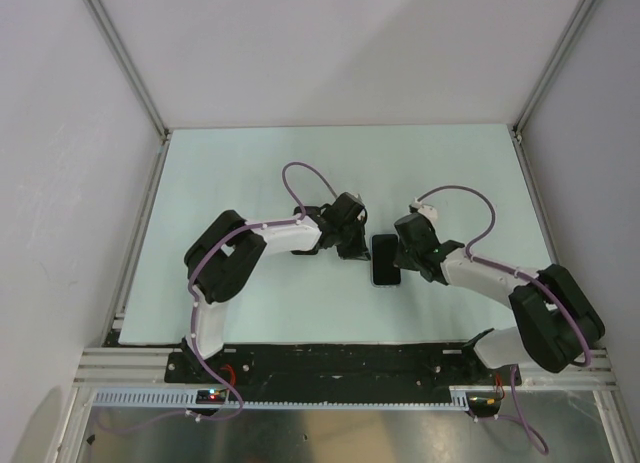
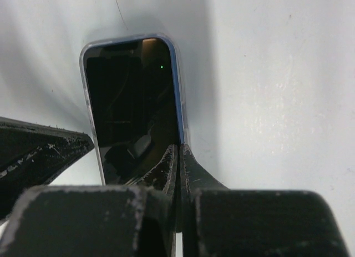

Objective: Put the phone into the phone case

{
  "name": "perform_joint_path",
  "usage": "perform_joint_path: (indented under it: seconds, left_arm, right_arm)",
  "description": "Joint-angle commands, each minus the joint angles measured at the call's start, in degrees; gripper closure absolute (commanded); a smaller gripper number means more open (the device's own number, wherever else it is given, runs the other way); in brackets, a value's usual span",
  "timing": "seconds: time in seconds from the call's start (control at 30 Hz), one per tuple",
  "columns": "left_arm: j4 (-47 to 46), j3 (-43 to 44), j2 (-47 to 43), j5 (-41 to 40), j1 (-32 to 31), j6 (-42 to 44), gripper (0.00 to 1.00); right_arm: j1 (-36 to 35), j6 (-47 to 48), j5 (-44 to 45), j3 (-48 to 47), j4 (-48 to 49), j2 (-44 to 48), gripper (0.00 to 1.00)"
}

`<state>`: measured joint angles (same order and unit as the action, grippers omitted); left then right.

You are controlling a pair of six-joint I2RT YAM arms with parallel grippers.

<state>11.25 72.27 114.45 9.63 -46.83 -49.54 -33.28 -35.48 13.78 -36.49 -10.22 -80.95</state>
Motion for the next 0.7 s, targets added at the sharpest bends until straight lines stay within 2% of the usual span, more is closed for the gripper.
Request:
perform_joint_path:
  seconds: [0.0,0.23,0.5,0.67]
  left_arm:
    - [-0.9,1.0,0.4,-0.2,-0.4,-0.3,1.00]
    - [-1.0,1.1,0.3,0.0,-0.4,-0.1,1.00]
    - [-0.9,1.0,-0.1,-0.1,0.0,0.1,1.00]
    - [-0.9,0.9,-0.6,-0.2,0.7,0.6,0.99]
  right_arm:
    - [-3.9,-4.7,-10.1,5.5,1.9,-11.0,1.00]
    - [-5.1,-6.8,-10.4,7.4,4.8,-13.1,1.00]
    - [-3.7,-5.8,-13.8,7.5,4.2,-7.3,1.00]
    - [-6.5,-7.4,-14.1,7.8,1.8,-3.2,1.00]
